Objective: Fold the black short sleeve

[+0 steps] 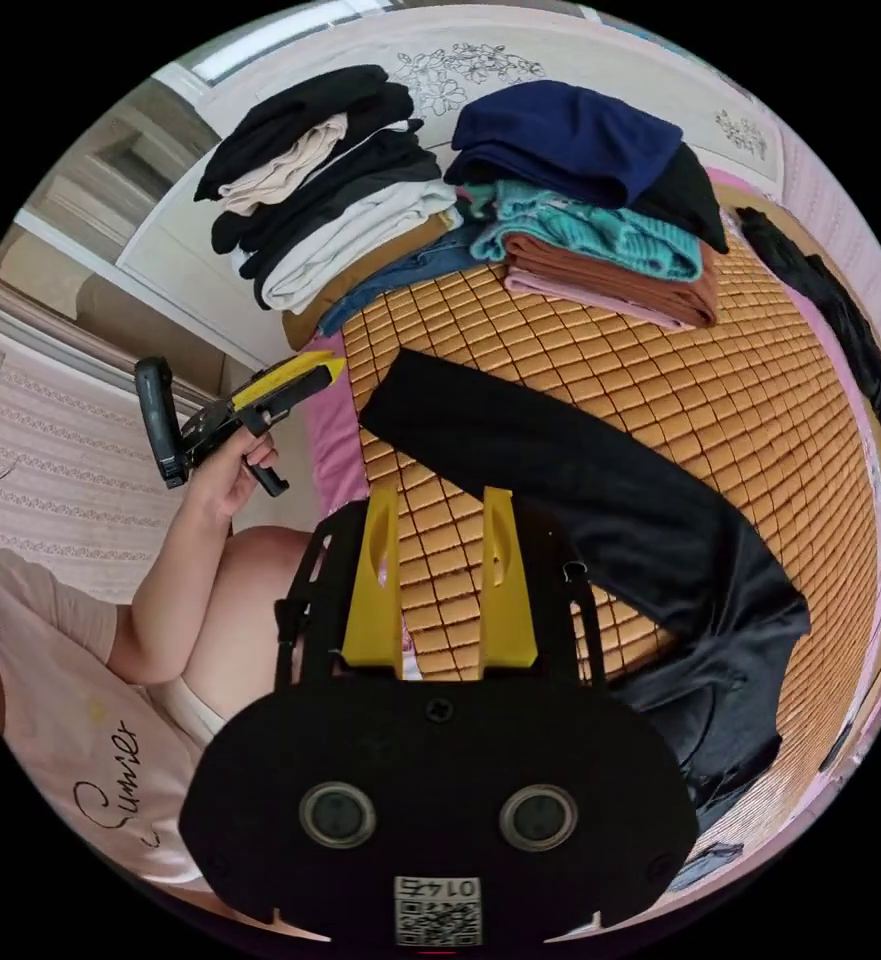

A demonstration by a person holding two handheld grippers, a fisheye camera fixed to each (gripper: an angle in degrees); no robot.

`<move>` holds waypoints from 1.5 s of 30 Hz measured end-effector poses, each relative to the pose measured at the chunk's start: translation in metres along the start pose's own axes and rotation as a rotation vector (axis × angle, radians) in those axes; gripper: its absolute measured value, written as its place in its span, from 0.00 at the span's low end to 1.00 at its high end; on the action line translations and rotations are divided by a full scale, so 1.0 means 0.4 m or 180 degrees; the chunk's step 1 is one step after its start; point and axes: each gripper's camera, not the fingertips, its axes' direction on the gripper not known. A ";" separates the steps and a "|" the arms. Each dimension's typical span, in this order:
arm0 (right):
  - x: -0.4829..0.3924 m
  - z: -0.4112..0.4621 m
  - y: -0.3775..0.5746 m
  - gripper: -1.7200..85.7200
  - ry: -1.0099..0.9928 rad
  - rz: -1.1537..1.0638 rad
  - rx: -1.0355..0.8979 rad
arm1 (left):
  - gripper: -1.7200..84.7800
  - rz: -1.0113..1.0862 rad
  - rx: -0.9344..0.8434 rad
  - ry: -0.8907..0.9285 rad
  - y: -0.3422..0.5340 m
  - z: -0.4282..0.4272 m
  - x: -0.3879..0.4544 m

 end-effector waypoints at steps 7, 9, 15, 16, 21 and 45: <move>-0.160 0.205 -0.287 0.16 0.0464 -0.0558 -0.0490 | 0.12 0.0284 -0.0407 0.0350 -0.011 0.065 -0.004; -0.189 0.232 -0.334 0.16 0.0438 -0.0580 -0.0501 | 0.14 0.0394 -0.0450 0.0431 -0.008 0.078 0.000; -0.219 0.302 -0.376 0.13 0.0643 -0.0574 -0.0643 | 0.14 0.0332 -0.0775 0.0368 0.002 0.130 -0.019; -0.223 0.302 -0.376 0.13 0.0695 -0.0597 -0.0617 | 0.14 0.0332 -0.0774 0.0373 0.002 0.132 -0.019; -0.219 0.298 -0.378 0.04 0.0765 -0.0554 -0.0645 | 0.14 0.0227 -0.0806 0.0438 -0.007 0.153 -0.009; 0.161 -0.435 0.578 0.03 -0.0362 0.0952 0.1789 | 0.01 0.1931 0.0613 0.1762 0.074 -0.120 0.699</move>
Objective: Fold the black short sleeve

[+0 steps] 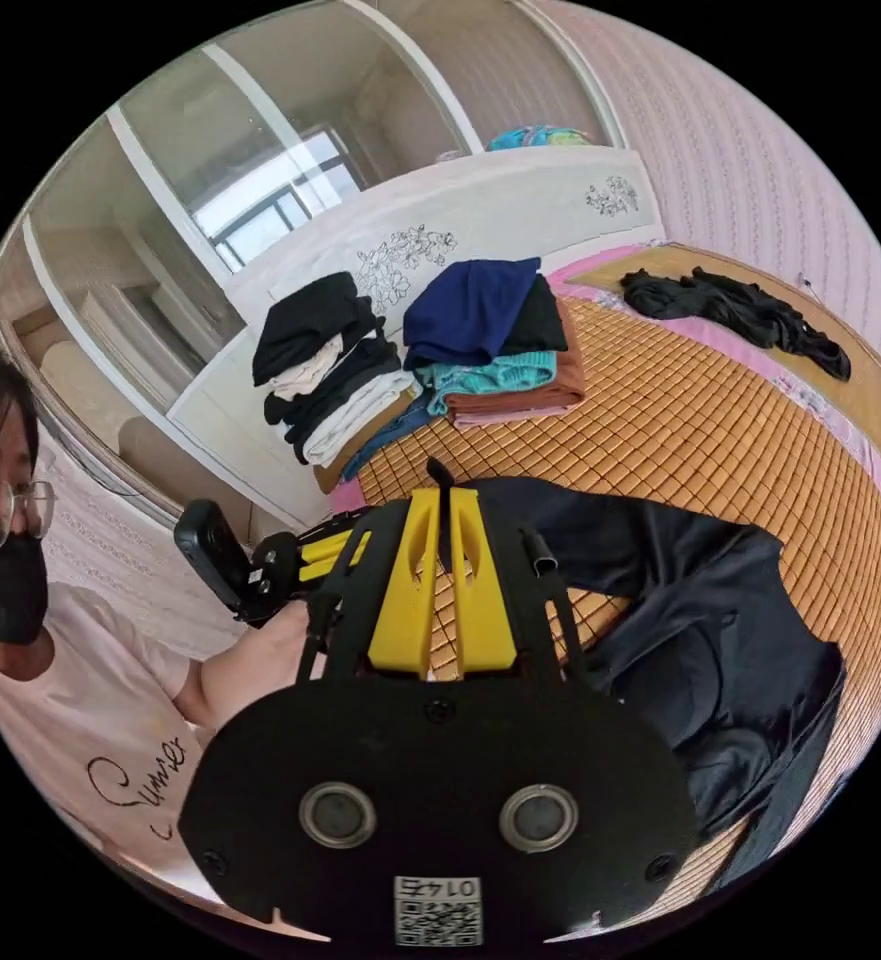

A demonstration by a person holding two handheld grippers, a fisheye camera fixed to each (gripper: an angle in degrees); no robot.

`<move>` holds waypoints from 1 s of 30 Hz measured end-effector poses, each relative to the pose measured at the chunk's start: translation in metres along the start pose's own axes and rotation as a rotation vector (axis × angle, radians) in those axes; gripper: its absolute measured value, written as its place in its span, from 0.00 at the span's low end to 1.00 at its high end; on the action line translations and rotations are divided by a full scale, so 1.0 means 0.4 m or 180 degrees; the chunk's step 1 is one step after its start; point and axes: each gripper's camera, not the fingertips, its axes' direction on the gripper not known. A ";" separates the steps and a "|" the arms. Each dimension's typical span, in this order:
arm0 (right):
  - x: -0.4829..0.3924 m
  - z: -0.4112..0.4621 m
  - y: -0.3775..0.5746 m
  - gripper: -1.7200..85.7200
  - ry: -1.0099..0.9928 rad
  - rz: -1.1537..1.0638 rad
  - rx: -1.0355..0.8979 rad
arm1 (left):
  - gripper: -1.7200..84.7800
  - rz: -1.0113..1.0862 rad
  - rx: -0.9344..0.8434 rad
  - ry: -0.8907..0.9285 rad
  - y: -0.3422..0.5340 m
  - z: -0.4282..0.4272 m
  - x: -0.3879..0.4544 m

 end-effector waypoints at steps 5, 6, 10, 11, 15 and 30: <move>0.061 -0.395 0.280 0.03 0.0337 0.0518 0.0494 | 0.01 0.0645 0.0465 0.0830 -0.051 0.004 0.369; 0.074 -0.454 0.361 0.03 0.0551 0.0706 0.0515 | 0.01 0.0701 0.0448 0.1119 -0.040 0.026 0.436; 0.170 -0.512 0.593 0.03 0.0618 0.1364 0.0434 | 0.01 0.0801 -0.0029 0.1774 0.027 0.134 0.585; 0.214 -0.500 0.659 0.03 0.0529 0.1569 0.0377 | 0.01 0.0883 -0.0246 0.1818 0.060 0.175 0.629; 0.342 -0.436 0.821 0.03 0.0482 0.2106 0.0077 | 0.02 0.1164 -0.0880 0.1893 0.167 0.286 0.747; 0.544 -0.347 0.533 0.10 0.1064 0.1240 -0.0766 | 0.06 0.0610 -0.1477 0.0379 0.074 0.618 0.323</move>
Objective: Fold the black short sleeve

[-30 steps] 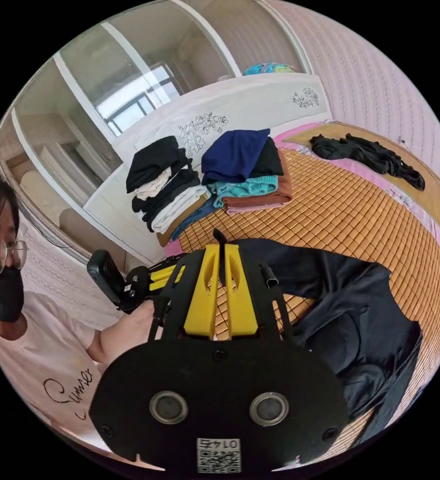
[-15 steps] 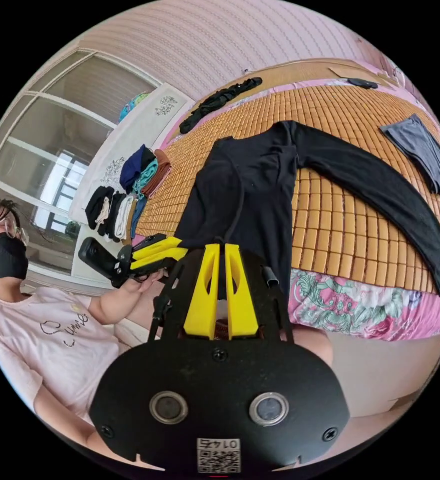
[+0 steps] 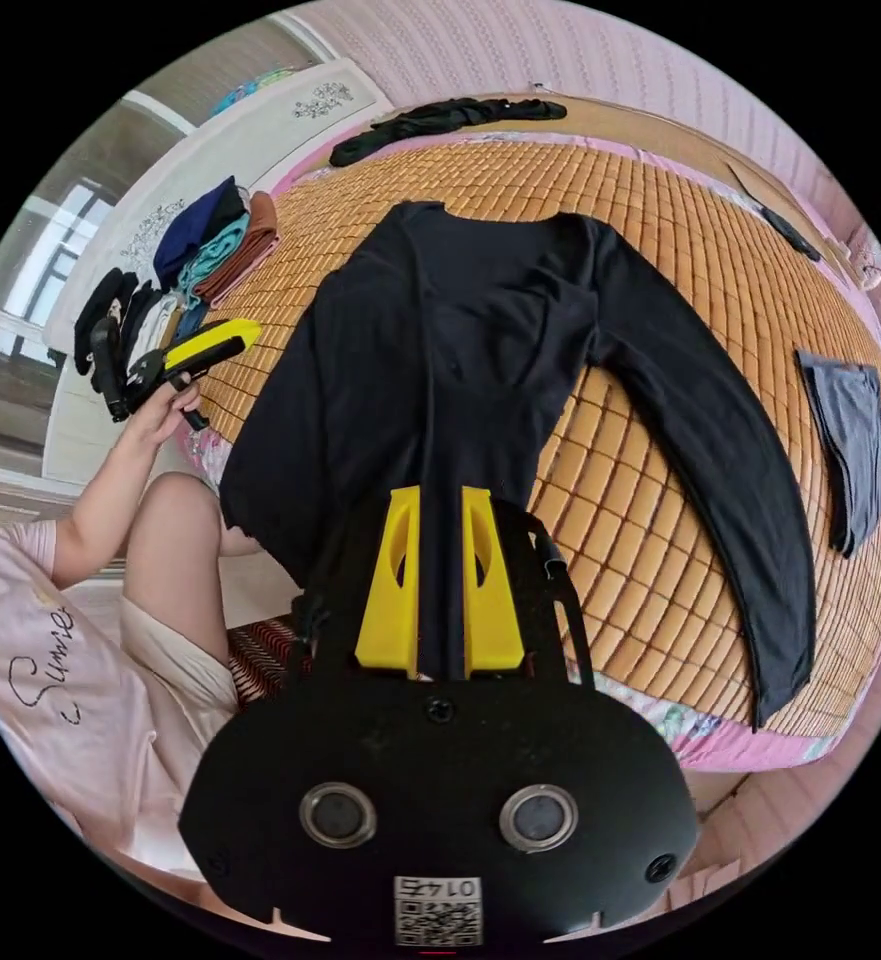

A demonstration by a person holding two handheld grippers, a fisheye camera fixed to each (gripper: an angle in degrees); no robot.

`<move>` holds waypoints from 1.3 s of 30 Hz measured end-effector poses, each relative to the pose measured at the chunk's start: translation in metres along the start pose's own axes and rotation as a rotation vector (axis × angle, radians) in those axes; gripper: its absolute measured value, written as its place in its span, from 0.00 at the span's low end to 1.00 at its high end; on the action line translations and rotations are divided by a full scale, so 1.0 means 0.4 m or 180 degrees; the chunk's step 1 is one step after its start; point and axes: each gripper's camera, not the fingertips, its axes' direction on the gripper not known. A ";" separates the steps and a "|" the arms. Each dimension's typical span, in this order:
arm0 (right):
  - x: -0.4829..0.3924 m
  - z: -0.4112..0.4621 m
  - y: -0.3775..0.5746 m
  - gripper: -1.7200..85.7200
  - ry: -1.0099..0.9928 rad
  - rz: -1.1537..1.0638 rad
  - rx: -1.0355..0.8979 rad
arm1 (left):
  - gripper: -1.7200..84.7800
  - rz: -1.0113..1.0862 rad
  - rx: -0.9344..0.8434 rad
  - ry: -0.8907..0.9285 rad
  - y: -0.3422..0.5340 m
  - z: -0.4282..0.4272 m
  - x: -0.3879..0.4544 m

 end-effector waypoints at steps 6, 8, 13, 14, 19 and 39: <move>-0.101 0.086 -0.427 0.11 -0.0062 -0.0722 0.0225 | 0.10 0.0003 -0.0160 -0.0134 -0.110 0.143 -0.067; -0.122 0.117 -0.535 0.12 0.0062 -0.0776 0.0294 | 0.11 0.0088 -0.0291 -0.0143 -0.139 0.195 -0.058; -0.113 0.229 -0.733 0.13 0.0446 -0.0551 0.0000 | 0.07 0.0230 -0.0569 -0.0149 -0.169 0.294 -0.048; -0.104 0.256 -0.752 0.12 0.0425 -0.0536 -0.0155 | 0.05 0.0244 -0.0549 -0.0099 -0.167 0.298 -0.048; -0.077 0.216 -0.762 0.03 0.0269 -0.0527 0.0051 | 0.02 0.0283 -0.0462 -0.0180 -0.144 0.295 -0.049; 0.095 0.017 0.257 0.14 -0.0183 0.0594 -0.0382 | 0.08 0.0487 -0.0255 0.0861 0.123 0.156 0.490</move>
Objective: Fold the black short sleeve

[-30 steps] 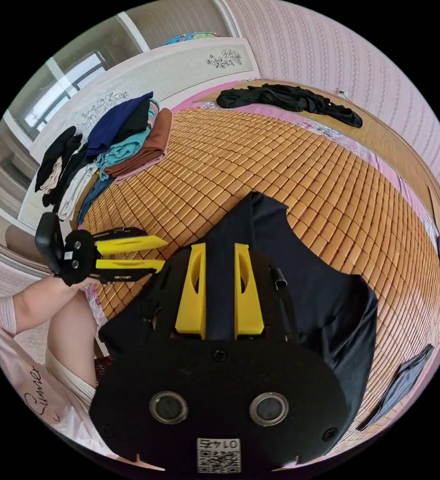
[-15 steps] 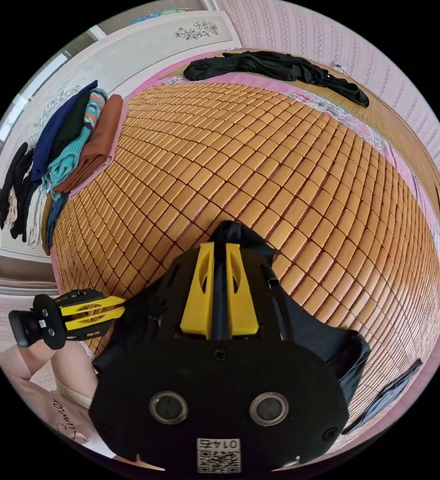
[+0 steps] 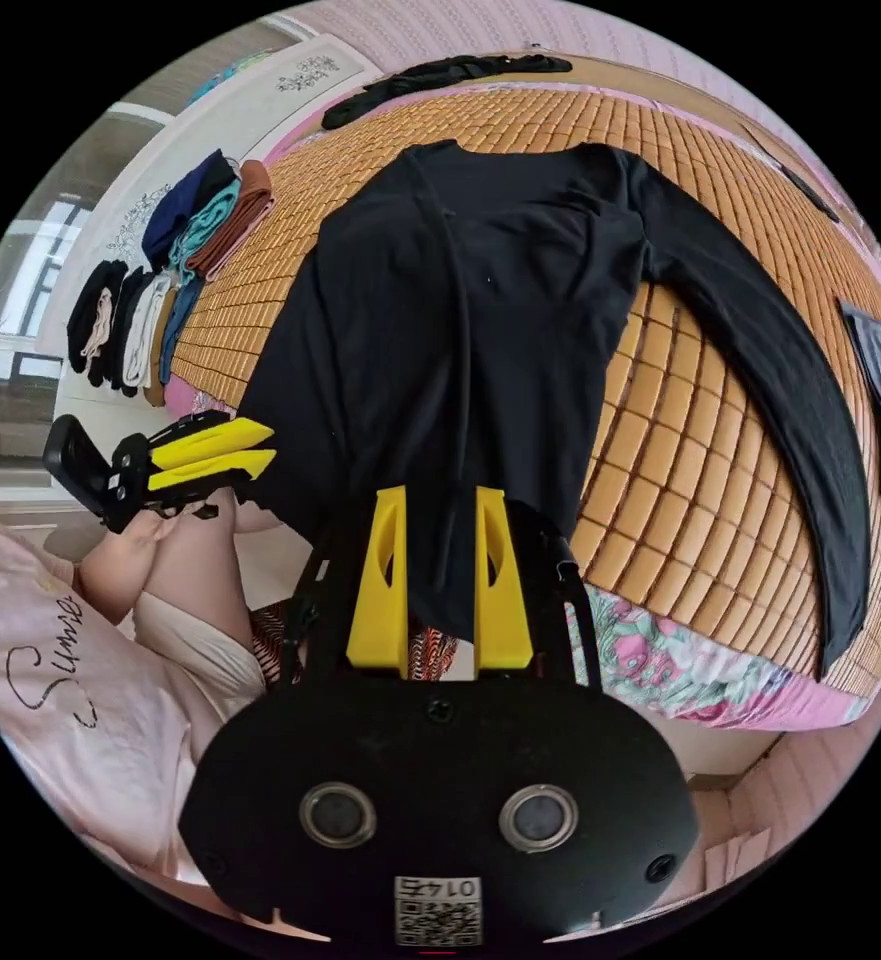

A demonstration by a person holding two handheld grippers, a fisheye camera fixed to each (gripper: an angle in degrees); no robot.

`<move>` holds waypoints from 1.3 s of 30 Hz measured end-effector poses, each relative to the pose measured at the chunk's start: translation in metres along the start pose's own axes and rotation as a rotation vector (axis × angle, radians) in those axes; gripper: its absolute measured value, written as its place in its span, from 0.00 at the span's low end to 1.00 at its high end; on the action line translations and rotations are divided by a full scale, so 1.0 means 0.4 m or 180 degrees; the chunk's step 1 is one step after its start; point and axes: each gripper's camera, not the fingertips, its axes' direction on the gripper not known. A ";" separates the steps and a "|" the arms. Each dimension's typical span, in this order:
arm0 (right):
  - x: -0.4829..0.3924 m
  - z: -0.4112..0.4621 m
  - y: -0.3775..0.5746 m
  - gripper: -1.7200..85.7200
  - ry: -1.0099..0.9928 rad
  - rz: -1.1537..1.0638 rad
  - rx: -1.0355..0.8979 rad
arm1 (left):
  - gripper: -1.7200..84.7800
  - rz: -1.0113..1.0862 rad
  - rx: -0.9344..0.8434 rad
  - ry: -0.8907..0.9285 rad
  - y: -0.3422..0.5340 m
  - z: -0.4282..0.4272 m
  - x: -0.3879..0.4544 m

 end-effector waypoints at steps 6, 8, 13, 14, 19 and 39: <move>0.052 0.008 0.103 0.08 -0.0278 0.0154 0.0237 | 0.09 0.0215 -0.0060 0.0010 -0.044 0.070 0.144; 0.061 -0.013 0.125 0.04 -0.0365 0.0088 0.0293 | 0.09 0.0259 -0.0103 -0.0114 -0.057 0.090 0.169; 0.117 -0.104 0.212 0.02 -0.0321 0.0122 0.0659 | 0.10 0.0250 -0.0131 -0.0273 -0.095 0.110 0.231; 0.139 -0.114 0.227 0.02 -0.0315 0.0163 0.0688 | 0.11 0.0282 -0.0137 -0.0342 -0.103 0.119 0.249; 0.207 -0.113 0.259 0.03 -0.0235 0.0274 0.0733 | 0.10 0.0340 -0.0205 -0.0281 -0.129 0.192 0.305; 0.689 -0.345 0.652 0.16 0.0779 0.2552 0.3027 | 0.12 0.1402 -0.0364 -0.0668 -0.547 0.360 0.535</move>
